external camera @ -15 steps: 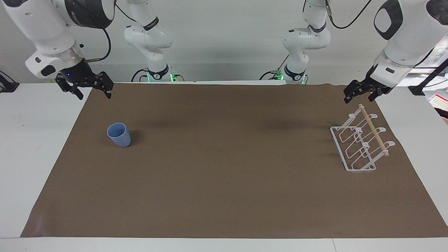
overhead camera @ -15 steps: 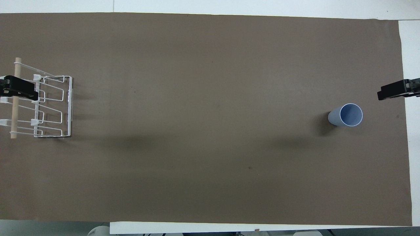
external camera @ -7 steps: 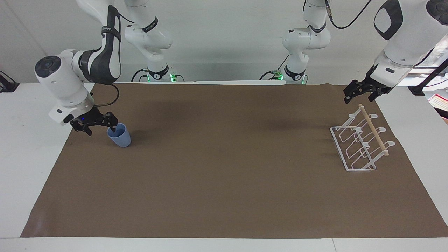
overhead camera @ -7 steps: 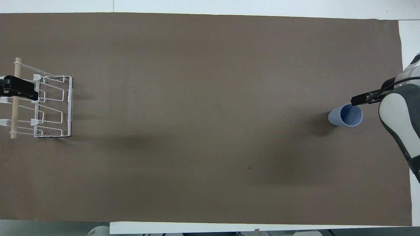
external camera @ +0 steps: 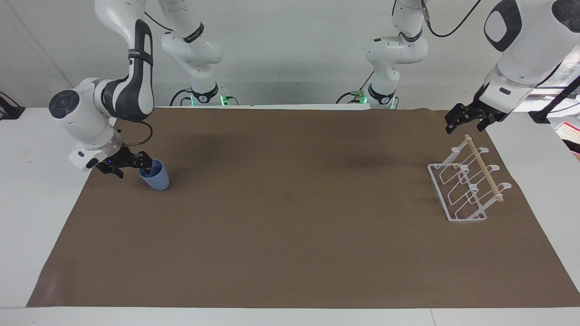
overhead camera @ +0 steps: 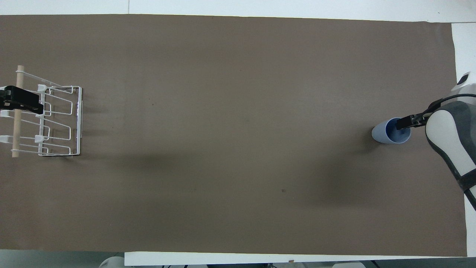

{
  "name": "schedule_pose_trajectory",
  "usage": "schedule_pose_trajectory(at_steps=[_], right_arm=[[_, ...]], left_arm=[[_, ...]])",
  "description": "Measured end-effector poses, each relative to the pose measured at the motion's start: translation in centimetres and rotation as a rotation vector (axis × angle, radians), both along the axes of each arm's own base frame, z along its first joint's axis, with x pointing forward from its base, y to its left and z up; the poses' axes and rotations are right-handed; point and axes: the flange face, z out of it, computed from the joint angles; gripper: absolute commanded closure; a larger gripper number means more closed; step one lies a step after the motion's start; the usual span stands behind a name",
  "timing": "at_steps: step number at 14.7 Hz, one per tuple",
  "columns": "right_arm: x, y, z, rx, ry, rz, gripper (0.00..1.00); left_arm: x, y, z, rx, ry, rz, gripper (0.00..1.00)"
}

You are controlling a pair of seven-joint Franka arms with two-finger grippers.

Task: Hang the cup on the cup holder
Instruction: 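Lower the right gripper onto the blue cup and close on it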

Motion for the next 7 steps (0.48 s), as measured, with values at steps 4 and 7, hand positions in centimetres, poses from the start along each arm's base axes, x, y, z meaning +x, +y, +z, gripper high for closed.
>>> schedule_pose_trajectory(at_steps=[4,7], right_arm=[[-0.8,0.3,-1.8,0.011,0.009,0.081,0.97],[-0.7,0.3,-1.9,0.013,0.004,0.109,1.0]], left_arm=[[0.0,0.0,0.0,0.0,0.0,0.0,0.0],[0.0,0.0,0.0,0.0,0.0,0.0,0.0]])
